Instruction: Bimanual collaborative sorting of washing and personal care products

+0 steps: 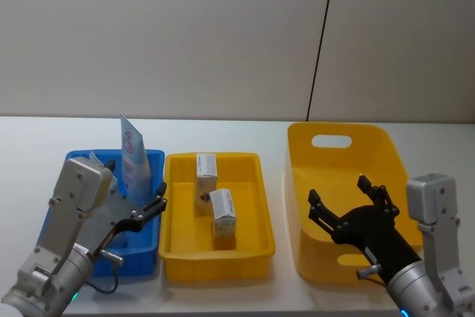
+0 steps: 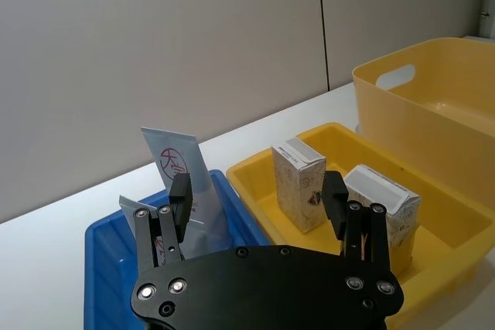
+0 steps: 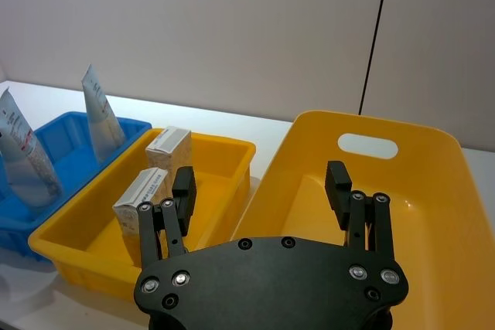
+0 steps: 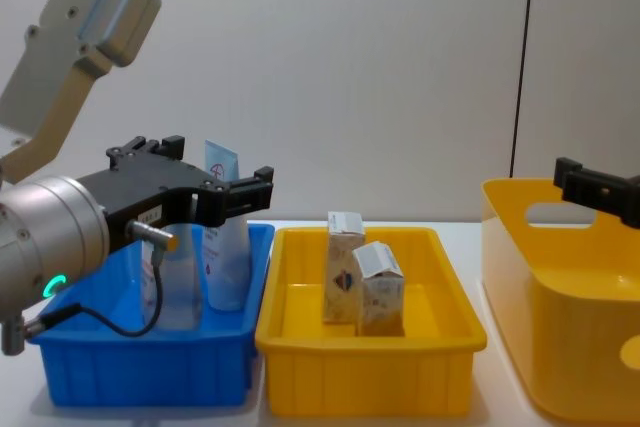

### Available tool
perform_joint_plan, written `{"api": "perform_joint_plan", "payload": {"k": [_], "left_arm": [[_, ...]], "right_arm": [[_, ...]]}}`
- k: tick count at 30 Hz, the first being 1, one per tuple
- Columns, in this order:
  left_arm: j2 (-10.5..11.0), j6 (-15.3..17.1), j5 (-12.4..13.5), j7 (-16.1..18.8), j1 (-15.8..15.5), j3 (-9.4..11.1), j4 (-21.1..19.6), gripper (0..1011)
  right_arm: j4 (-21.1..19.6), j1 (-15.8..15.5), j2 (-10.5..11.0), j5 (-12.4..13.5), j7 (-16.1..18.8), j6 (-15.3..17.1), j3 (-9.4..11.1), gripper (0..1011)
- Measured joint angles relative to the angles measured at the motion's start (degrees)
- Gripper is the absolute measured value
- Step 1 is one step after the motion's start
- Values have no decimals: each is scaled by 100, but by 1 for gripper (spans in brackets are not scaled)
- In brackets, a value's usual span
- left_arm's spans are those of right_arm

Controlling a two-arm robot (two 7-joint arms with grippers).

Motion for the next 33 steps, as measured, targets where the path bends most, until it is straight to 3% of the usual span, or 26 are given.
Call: {"api": "perform_joint_plan", "payload": {"k": [33], "left_arm": [[0,0,0,1,0,0,0,1001]], "right_arm": [[0,0,0,-1,0,0,0,1002]]}}
